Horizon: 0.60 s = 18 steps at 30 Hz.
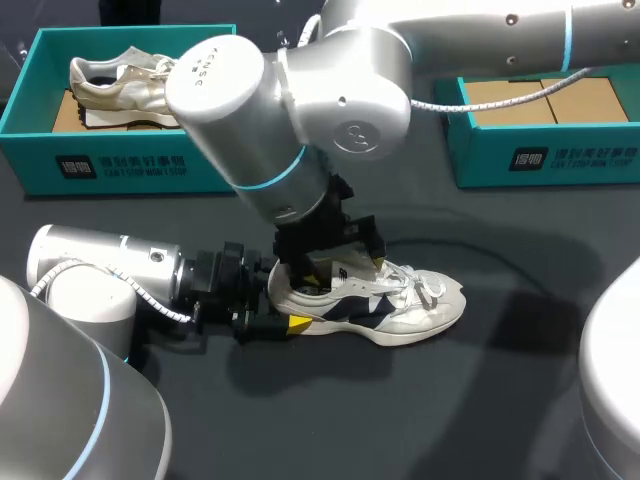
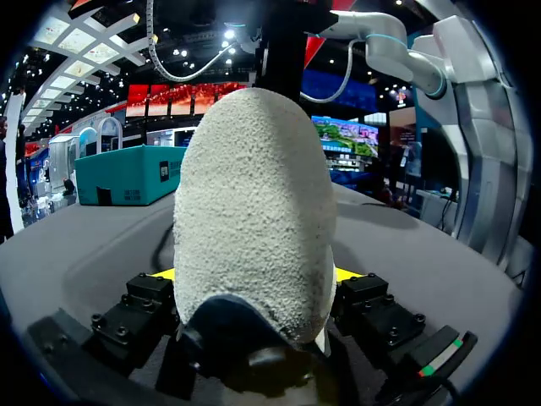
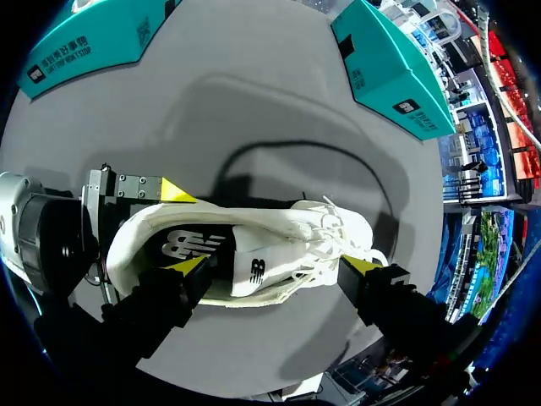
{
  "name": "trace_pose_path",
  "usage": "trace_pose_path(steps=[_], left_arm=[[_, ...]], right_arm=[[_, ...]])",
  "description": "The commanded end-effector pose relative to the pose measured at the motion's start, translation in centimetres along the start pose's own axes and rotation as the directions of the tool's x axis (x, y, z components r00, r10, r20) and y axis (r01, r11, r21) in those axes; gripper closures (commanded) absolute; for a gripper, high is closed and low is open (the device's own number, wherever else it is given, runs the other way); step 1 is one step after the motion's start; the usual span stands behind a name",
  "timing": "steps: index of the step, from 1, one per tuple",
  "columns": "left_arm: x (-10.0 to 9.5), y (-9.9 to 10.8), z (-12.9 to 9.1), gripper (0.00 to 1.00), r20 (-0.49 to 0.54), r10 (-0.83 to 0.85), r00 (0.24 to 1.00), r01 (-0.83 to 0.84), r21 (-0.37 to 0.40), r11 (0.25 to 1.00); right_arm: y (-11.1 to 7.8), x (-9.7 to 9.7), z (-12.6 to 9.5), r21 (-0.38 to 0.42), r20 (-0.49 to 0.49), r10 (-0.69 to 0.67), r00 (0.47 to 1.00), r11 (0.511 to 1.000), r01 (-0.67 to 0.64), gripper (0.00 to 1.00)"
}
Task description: Take the shoe out of the shoebox, open the shoe tongue, remove and reinsert the insole, then place the shoe into the shoebox
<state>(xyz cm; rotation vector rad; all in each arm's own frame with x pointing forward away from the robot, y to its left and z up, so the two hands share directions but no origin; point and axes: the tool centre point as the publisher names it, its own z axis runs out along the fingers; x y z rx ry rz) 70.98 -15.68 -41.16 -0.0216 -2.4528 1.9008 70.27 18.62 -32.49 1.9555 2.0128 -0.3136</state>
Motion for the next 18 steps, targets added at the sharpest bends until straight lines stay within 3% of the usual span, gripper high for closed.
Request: trace_pose_path(steps=[1, 18], left_arm=[[-0.1, 0.2, 0.1, 1.0, 0.002, 0.0, 1.0, 0.0, -0.002, 1.0], [-0.1, 0.2, 0.1, 1.0, 0.002, 0.0, 1.0, 0.0, -0.002, 1.0]], right_arm=[[-0.6, 0.2, 0.3, -0.052, 0.239, 0.319, 0.917, 0.947, -0.316, 0.0], [-0.6, -1.3, 2.7, -0.06, 0.212, 0.397, 0.893, 0.918, -0.393, 0.0]])
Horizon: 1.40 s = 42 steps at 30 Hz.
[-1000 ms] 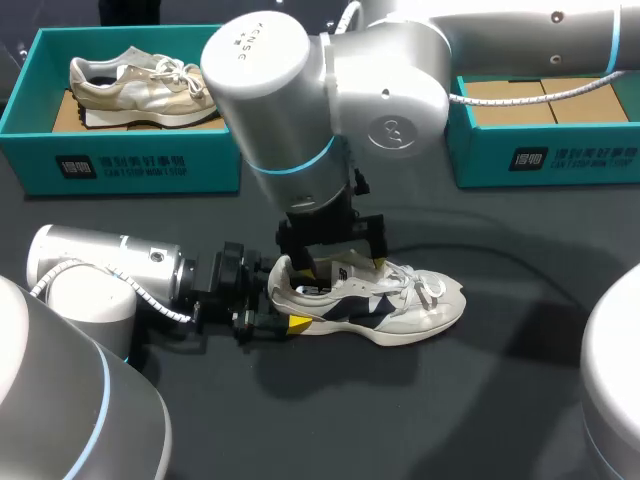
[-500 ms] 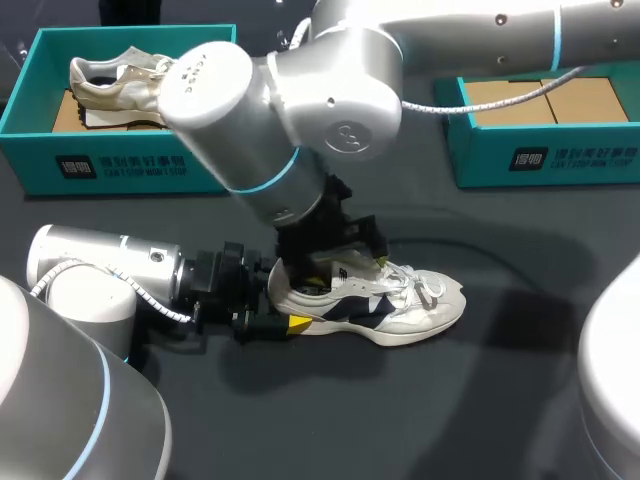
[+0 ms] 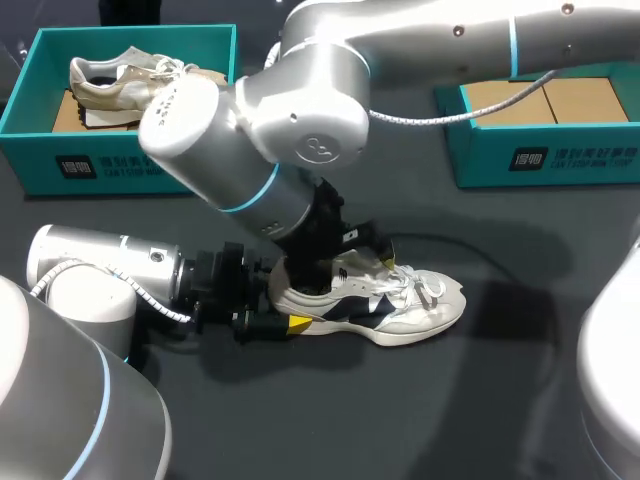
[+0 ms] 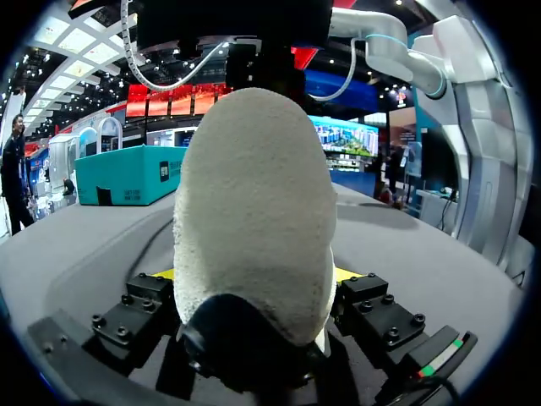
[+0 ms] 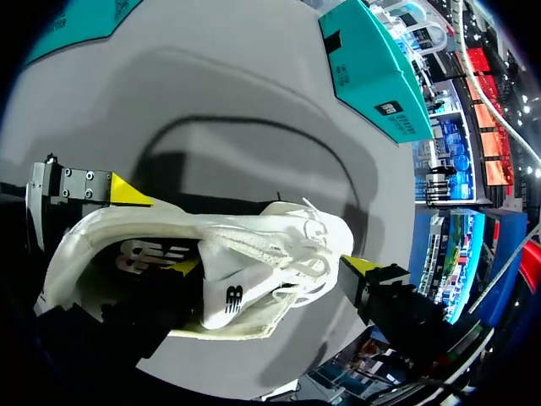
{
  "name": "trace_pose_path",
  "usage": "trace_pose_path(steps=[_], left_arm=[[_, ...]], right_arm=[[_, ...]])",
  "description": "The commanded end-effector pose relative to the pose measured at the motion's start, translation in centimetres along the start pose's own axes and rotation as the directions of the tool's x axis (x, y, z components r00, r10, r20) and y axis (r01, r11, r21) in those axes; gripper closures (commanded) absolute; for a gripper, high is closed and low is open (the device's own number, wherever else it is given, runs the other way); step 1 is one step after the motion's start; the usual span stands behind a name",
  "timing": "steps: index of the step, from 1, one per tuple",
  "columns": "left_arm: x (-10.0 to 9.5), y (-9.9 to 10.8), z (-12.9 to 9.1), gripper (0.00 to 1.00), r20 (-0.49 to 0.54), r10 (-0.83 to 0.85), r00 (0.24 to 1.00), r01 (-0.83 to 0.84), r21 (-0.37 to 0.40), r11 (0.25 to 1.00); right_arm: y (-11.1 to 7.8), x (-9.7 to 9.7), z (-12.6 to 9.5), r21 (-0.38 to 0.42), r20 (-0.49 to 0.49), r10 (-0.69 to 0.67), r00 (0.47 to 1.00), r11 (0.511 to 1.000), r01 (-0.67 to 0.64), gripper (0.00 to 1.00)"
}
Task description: Take the shoe out of the shoebox, open the shoe tongue, remove and reinsert the insole, then place the shoe into the shoebox
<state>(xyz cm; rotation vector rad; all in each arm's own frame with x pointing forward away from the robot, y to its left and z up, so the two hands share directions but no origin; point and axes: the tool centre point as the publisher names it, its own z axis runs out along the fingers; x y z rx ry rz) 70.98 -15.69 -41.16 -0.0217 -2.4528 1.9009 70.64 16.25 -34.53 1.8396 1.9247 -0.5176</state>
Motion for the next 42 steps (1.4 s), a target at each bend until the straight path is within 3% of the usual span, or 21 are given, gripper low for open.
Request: trace_pose_path(steps=[1, 11, 15, 16, 19, 25, 29, 31, 35, 42], left_arm=[[-0.1, 0.2, 0.1, 1.0, 0.002, 0.0, 1.0, 0.0, -0.002, 1.0], [-0.1, 0.2, 0.1, 1.0, 0.002, 0.0, 1.0, 0.0, -0.002, 1.0], [-0.1, 0.2, 0.1, 1.0, 0.002, 0.0, 1.0, 0.0, -0.002, 1.0], [-0.1, 0.2, 0.1, 1.0, 0.002, 0.0, 1.0, 0.0, -0.002, 1.0], [-0.1, 0.2, 0.1, 1.0, 0.002, 0.0, 1.0, 0.0, -0.002, 1.0], [-0.1, 0.2, 0.1, 1.0, 0.002, 0.0, 1.0, 0.0, -0.002, 1.0], [-0.1, 0.2, 0.1, 1.0, 0.002, 0.0, 1.0, 0.0, -0.002, 1.0], [-0.1, 0.2, 0.1, 1.0, 0.002, 0.0, 1.0, 0.0, -0.002, 1.0], [-0.1, 0.2, 0.1, 1.0, 0.002, 0.0, 1.0, 0.0, -0.002, 1.0], [-0.1, 0.2, 0.1, 1.0, 0.002, 0.0, 1.0, 0.0, -0.002, 1.0]], right_arm=[[-0.9, 0.0, -0.1, -0.007, 0.029, 0.434, 0.901, 0.901, -0.434, 0.0], [-1.6, -1.9, -1.2, 0.011, 0.039, 0.461, 0.886, 0.887, -0.462, 0.0], [-1.6, -2.7, -0.6, 0.054, 0.003, 0.45, 0.893, 0.892, -0.45, 0.11], [-1.6, -2.8, -0.5, 0.061, -0.004, 0.447, 0.895, 0.893, -0.446, 0.16], [-1.5, -3.1, -0.2, 0.076, -0.031, 0.443, 0.896, 0.895, -0.439, 0.52], [-1.3, -3.9, -0.2, 0.107, -0.071, 0.433, 0.898, 0.899, -0.425, 1.0], [-1.1, -4.5, -0.5, 0.121, -0.119, 0.399, 0.909, 0.915, -0.385, 1.0], [-1.0, -4.9, -0.5, 0.103, -0.186, 0.359, 0.915, 0.933, -0.345, 1.0], [-0.7, -5.2, -0.4, 0.142, -0.31, 0.252, 0.917, 0.966, -0.218, 1.0], [-0.7, -5.2, -0.4, 0.142, -0.31, 0.252, 0.917, 0.966, -0.218, 1.0]])
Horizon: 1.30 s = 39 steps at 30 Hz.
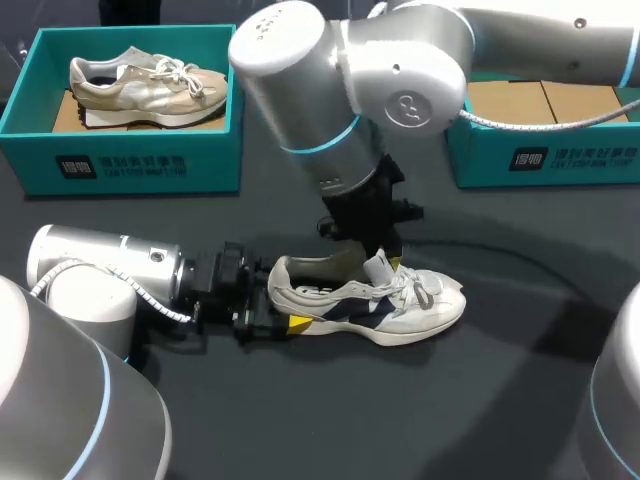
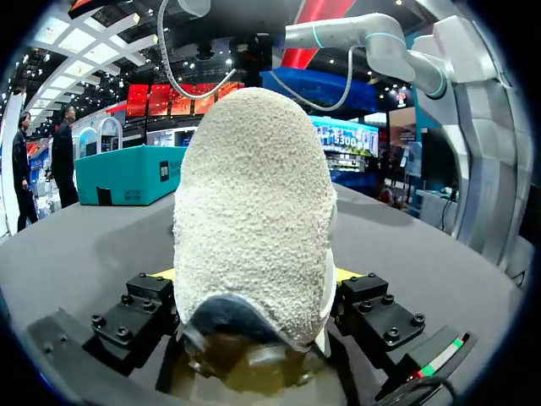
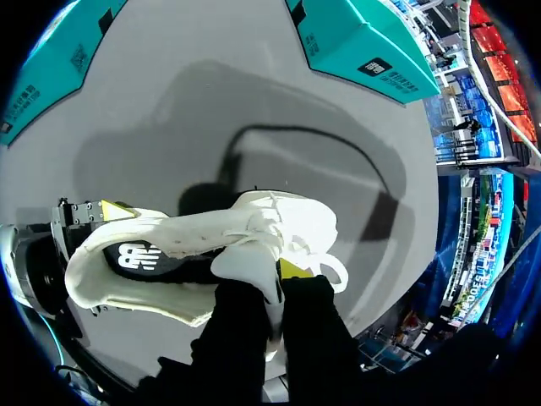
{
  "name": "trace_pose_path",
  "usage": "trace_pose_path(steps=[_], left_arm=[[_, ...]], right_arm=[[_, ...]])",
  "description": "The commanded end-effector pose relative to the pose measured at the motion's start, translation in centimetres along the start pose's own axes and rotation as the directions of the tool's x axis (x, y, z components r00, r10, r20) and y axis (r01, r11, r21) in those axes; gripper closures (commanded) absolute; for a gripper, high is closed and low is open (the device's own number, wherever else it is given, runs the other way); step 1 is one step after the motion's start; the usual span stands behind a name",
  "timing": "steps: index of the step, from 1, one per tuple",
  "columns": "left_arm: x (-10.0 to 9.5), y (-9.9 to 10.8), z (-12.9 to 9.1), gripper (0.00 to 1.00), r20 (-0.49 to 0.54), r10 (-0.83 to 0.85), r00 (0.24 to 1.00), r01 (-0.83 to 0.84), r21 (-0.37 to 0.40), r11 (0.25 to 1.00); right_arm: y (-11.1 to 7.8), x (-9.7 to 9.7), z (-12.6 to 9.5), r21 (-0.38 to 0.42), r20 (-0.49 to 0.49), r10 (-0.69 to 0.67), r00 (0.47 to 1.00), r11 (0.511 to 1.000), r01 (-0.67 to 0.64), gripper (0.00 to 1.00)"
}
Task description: Take the shoe out of the shoebox, open the shoe tongue, remove and reinsert the insole, then place the shoe into the shoebox
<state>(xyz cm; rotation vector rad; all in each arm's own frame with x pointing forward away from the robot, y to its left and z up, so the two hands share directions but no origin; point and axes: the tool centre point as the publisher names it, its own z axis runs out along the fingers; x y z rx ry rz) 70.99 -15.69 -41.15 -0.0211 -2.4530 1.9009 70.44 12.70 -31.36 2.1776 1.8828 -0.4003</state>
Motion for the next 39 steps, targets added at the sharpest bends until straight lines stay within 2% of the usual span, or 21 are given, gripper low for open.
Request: trace_pose_path(steps=[1, 9, 10, 18, 24, 31, 33, 35, 36, 39], left_arm=[[-0.1, 0.2, 0.1, 1.0, 0.002, 0.0, 1.0, 0.0, -0.002, 1.0], [-0.1, 0.2, 0.1, 1.0, 0.002, 0.0, 1.0, 0.0, -0.002, 1.0], [-0.1, 0.2, 0.1, 1.0, 0.002, 0.0, 1.0, 0.0, -0.002, 1.0], [-0.1, 0.2, 0.1, 1.0, 0.002, 0.0, 1.0, 0.0, -0.002, 1.0], [-0.1, 0.2, 0.1, 1.0, 0.002, 0.0, 1.0, 0.0, -0.002, 1.0], [-0.1, 0.2, 0.1, 1.0, 0.002, 0.0, 1.0, 0.0, -0.002, 1.0], [-0.1, 0.2, 0.1, 1.0, 0.002, 0.0, 1.0, 0.0, -0.002, 1.0], [-0.1, 0.2, 0.1, 1.0, 0.002, 0.0, 1.0, 0.0, -0.002, 1.0], [-0.1, 0.2, 0.1, 1.0, 0.002, 0.0, 1.0, 0.0, -0.002, 1.0], [-0.1, 0.2, 0.1, 1.0, 0.002, 0.0, 1.0, 0.0, -0.002, 1.0]], right_arm=[[-0.2, -0.6, 0.2, 0.001, -0.128, 0.069, 0.989, 0.998, -0.069, 1.0], [-0.2, -0.6, 0.2, 0.001, -0.128, 0.069, 0.989, 0.998, -0.069, 1.0], [-0.2, -1.2, 0.4, 0.006, -0.147, 0.056, 0.988, 0.998, -0.055, 1.0], [-0.5, -4.8, 1.4, 0.01, -0.078, 0.053, 0.996, 0.999, -0.052, 1.0], [-0.1, -5.7, 2.6, -0.011, -0.049, 0.037, 0.998, 0.999, -0.038, 1.0], [0.0, -5.8, 4.3, -0.012, -0.046, 0.026, 0.999, 1.0, -0.026, 1.0], [0.0, -5.8, 4.8, -0.011, -0.051, 0.025, 0.998, 1.0, -0.026, 0.82], [0.0, -5.8, 5.1, -0.005, -0.052, 0.029, 0.998, 1.0, -0.029, 0.75], [0.0, -5.9, 5.3, -0.003, -0.055, 0.033, 0.998, 0.999, -0.033, 0.67], [0.0, -6.1, 5.8, 0.002, -0.051, 0.05, 0.997, 0.999, -0.05, 0.6]])
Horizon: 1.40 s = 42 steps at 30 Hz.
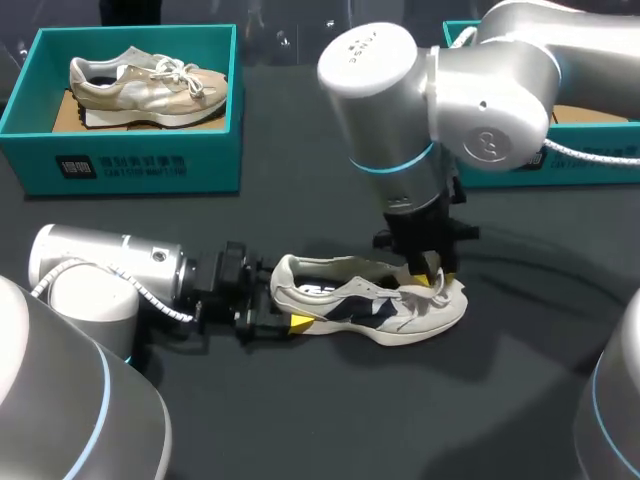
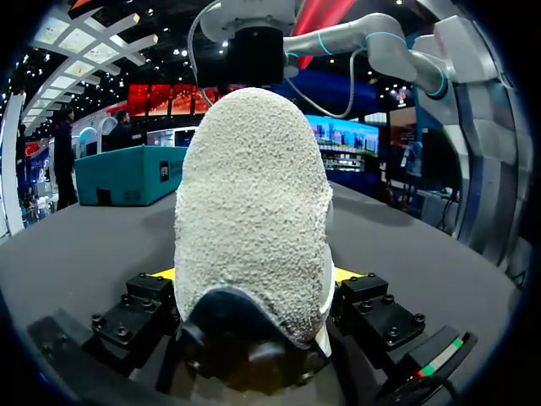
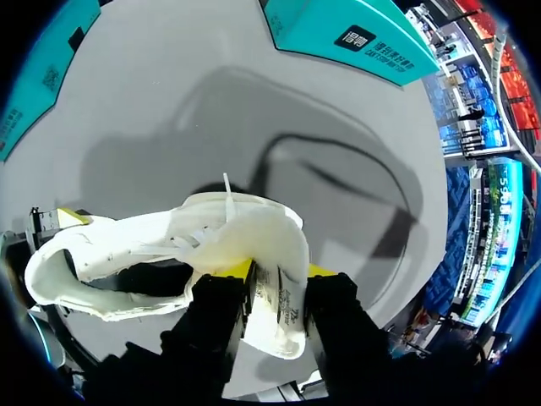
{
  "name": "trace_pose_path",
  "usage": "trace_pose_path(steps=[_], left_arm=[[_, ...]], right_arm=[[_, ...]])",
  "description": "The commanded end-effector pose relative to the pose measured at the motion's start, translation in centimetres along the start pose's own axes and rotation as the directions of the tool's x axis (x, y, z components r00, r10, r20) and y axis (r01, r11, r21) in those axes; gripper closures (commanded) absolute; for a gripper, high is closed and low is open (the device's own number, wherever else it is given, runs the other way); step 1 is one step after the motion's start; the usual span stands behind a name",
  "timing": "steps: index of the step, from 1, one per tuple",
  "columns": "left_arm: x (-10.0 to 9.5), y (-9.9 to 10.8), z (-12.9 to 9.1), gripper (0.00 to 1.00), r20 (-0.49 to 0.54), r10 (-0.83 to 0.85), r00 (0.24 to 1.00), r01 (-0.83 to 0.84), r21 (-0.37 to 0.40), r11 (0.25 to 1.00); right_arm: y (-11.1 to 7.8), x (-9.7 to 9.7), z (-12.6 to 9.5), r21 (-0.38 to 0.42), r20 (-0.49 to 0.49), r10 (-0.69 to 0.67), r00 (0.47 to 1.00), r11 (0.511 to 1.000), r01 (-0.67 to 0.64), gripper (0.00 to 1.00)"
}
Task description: Take the shoe out of the shoebox, open the shoe tongue, remove and reinsert the insole, then place the shoe into the shoebox
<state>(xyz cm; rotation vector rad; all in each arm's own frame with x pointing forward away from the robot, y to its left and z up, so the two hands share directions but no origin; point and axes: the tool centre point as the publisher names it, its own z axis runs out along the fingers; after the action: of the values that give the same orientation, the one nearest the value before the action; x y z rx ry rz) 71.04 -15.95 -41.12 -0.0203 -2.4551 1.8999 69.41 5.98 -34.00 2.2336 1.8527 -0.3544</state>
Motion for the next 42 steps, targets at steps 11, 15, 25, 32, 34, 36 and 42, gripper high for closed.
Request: trace_pose_path(steps=[11, 15, 25, 32, 34, 36, 42], left_arm=[[-0.1, 0.3, -0.2, 1.0, 0.001, 0.0, 1.0, 0.0, 0.0, 1.0], [-0.1, 0.3, -0.2, 1.0, 0.001, 0.0, 1.0, 0.0, 0.0, 1.0], [-0.1, 0.3, -0.2, 1.0, 0.001, 0.0, 1.0, 0.0, 0.0, 1.0], [-0.1, 0.3, -0.2, 1.0, 0.001, 0.0, 1.0, 0.0, 0.0, 1.0], [-0.1, 0.3, -0.2, 1.0, 0.001, 0.0, 1.0, 0.0, 0.0, 1.0], [-0.1, 0.3, -0.2, 1.0, 0.001, 0.0, 1.0, 0.0, 0.0, 1.0], [-0.1, 0.3, -0.2, 1.0, 0.001, 0.0, 1.0, 0.0, 0.0, 1.0]], right_arm=[[1.1, -2.7, 3.2, 0.041, 0.037, 0.104, 0.994, 0.994, -0.105, 0.38], [1.1, -3.6, 2.0, 0.028, 0.065, 0.12, 0.991, 0.992, -0.122, 0.4], [1.1, -4.4, -6.0, -0.12, 0.086, 0.05, 0.995, 0.992, -0.039, 0.48], [1.2, -2.5, -10.9, -0.2, 0.082, -0.18, 0.98, 0.96, 0.194, 0.46], [1.3, -1.7, -12.0, -0.221, 0.079, -0.264, 0.961, 0.936, 0.275, 0.5], [1.3, -0.7, -13.0, -0.247, 0.073, -0.347, 0.935, 0.902, 0.354, 0.49], [1.5, 2.0, -14.4, -0.269, 0.072, -0.571, 0.818, 0.779, 0.567, 0.55]])
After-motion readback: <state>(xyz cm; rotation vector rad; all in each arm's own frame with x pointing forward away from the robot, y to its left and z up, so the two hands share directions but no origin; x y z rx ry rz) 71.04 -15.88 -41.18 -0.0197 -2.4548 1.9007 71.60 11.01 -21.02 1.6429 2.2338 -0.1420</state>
